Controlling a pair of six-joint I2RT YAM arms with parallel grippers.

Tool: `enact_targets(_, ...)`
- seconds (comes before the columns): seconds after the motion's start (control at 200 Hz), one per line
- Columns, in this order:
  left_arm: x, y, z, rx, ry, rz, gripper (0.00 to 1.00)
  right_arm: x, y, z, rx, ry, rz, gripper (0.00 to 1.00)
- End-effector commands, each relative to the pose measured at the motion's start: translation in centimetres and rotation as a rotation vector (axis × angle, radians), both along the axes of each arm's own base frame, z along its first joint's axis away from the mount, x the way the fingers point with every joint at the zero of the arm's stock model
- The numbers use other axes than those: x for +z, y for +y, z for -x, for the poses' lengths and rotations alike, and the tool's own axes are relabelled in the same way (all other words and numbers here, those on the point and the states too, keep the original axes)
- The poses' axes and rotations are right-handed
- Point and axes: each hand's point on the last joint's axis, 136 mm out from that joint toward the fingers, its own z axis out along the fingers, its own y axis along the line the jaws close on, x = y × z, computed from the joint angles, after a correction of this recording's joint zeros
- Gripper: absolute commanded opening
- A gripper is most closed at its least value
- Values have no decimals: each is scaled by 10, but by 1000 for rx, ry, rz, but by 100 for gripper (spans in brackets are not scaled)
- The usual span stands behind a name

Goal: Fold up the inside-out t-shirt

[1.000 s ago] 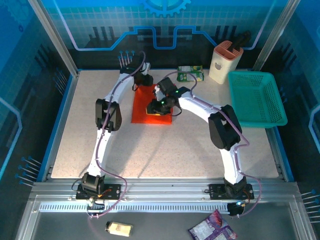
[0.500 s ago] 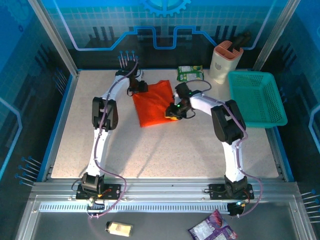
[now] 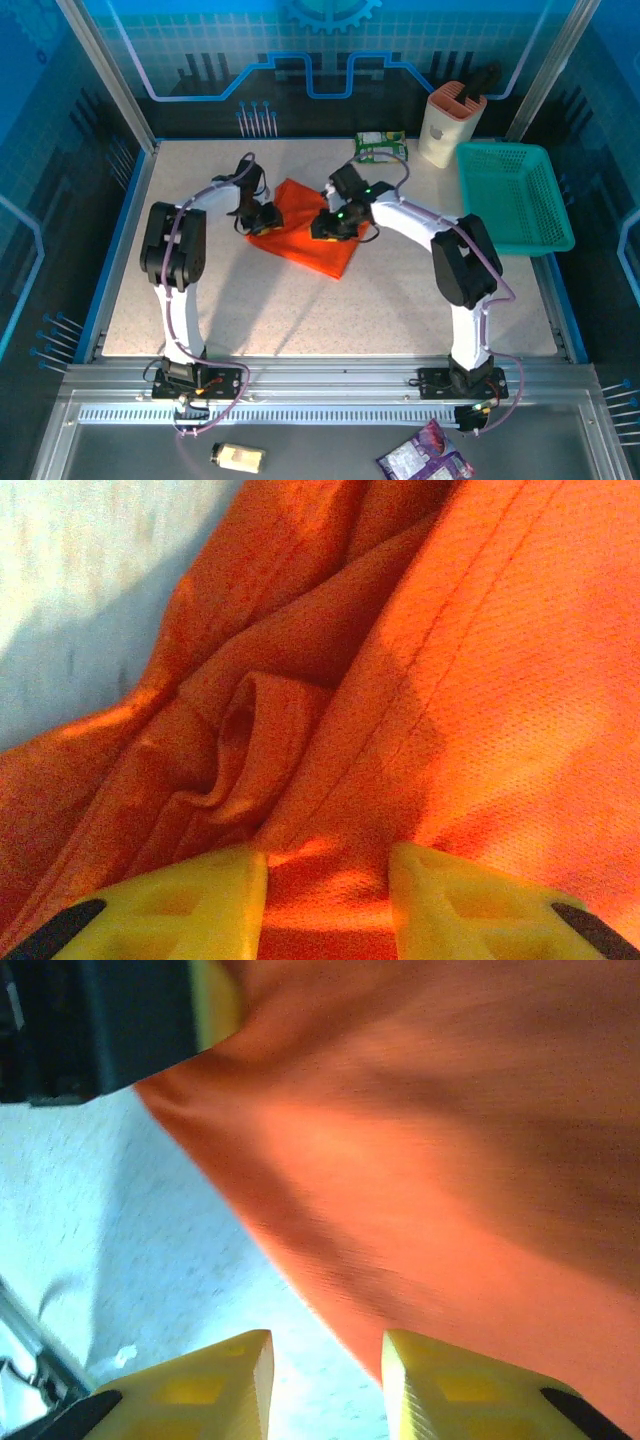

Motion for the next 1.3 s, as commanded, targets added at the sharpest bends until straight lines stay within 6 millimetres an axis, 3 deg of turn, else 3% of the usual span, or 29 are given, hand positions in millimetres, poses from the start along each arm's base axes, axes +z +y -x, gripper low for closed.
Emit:
enact_targets(0.0, 3, -11, 27, 58, 31, 101, 39, -28, 4, 30, 34, 106, 11, 35)
enact_targets(0.155, 11, -15, 65, 83, 42, 165, 40, -69, -33, 51, -8, 177, 99, 35)
enact_targets(0.325, 40, -20, 85, 87, -10, 207, 41, -91, -88, 74, -25, 259, 172, 35)
enact_targets(0.55, 51, -24, 99, 53, -19, 178, 40, -90, -167, 94, -69, 309, 266, 36)
enact_targets(0.73, 51, -46, 100, 19, -12, 200, 33, -67, -195, 88, -116, 262, 379, 36)
enact_targets(0.871, 62, -63, 89, -2, -40, 232, 33, -27, -174, 77, -117, 149, 355, 35)
enact_targets(1.056, 76, -83, 58, -45, -88, 258, 32, 11, -85, 89, 76, 0, 213, 34)
enact_targets(1.221, 79, -94, 27, -76, -114, 258, 32, 7, -33, 102, 424, -255, 309, 35)
enact_targets(1.296, 78, -97, 15, -94, -124, 251, 32, 2, -20, 95, 563, -401, 396, 33)
